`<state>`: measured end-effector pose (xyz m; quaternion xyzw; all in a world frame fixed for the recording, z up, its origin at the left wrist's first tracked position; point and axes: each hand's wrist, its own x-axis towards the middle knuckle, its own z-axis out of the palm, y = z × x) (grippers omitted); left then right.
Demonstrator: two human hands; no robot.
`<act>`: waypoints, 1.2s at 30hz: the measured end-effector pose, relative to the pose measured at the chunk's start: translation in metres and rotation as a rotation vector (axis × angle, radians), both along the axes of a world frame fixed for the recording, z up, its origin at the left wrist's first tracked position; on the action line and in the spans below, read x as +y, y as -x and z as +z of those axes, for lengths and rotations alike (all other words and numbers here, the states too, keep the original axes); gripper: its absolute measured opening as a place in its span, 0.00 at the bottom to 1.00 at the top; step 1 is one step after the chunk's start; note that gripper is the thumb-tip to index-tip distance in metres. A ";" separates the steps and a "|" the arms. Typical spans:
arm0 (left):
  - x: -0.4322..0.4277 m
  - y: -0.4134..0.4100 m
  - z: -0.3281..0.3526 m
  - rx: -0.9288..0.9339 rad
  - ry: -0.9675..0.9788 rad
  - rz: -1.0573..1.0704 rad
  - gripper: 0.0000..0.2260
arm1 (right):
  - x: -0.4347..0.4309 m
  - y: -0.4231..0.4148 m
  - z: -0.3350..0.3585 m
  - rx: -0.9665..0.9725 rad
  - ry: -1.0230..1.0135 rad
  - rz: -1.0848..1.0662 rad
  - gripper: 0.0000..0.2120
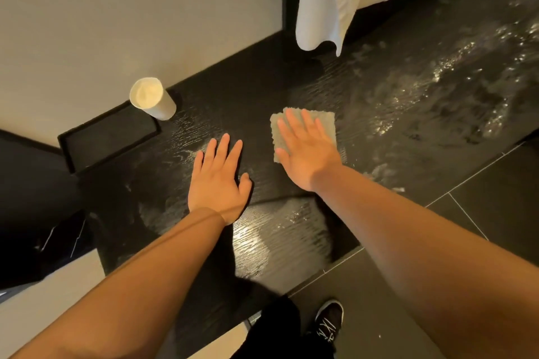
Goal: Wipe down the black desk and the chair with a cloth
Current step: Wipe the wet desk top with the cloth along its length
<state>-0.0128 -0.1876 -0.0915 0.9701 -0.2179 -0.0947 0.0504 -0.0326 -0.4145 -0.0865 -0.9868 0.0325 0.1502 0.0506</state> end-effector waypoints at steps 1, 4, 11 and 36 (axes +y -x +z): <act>0.000 0.000 0.000 -0.003 -0.001 0.000 0.32 | 0.004 0.010 0.001 0.009 -0.015 0.031 0.32; 0.001 -0.001 0.000 -0.007 0.001 -0.001 0.33 | 0.021 0.067 0.002 -0.024 -0.076 0.167 0.33; 0.003 -0.002 0.000 0.010 0.031 -0.010 0.33 | 0.033 0.076 0.001 -0.061 -0.053 0.096 0.37; 0.091 0.044 0.001 0.064 -0.113 -0.421 0.35 | 0.111 0.161 -0.003 -0.124 -0.072 -0.309 0.33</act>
